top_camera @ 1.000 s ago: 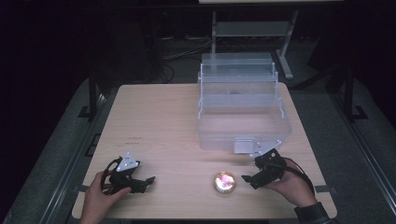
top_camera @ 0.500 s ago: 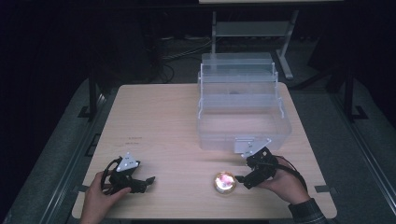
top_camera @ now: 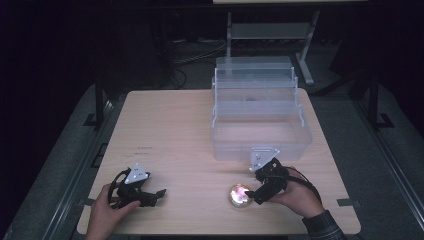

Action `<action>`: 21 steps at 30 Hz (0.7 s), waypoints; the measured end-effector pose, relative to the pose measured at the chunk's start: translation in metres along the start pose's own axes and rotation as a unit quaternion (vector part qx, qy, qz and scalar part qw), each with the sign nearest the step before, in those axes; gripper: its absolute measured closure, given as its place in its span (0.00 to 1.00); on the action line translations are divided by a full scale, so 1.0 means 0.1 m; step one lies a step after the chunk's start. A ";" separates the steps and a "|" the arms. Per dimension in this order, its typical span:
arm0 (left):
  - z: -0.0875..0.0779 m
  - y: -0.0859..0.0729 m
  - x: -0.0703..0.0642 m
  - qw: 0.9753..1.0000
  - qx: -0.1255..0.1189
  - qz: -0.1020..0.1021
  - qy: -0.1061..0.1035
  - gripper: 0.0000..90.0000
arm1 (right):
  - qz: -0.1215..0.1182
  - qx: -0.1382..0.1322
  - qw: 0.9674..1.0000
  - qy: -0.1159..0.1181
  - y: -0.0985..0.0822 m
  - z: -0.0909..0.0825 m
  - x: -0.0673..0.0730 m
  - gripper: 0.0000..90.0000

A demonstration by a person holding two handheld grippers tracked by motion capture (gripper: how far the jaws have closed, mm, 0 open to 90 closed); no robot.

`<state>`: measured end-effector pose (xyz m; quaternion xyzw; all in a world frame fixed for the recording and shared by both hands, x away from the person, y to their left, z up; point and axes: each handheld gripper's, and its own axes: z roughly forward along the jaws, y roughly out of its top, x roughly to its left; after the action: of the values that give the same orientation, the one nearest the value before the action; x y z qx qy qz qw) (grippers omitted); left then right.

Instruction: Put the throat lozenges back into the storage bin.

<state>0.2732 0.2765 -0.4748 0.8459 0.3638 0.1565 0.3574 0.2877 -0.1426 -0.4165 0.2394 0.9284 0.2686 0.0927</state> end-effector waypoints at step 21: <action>0.00 0.00 0.00 1.000 0.000 0.000 0.000 0.12 | -0.036 0.017 0.999 0.028 0.19 0.17 0.16 0.09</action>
<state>0.2732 0.2765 -0.4748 0.8459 0.3638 0.1565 0.3574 0.2861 -0.1128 -0.4217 0.1999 0.9430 0.2561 0.0727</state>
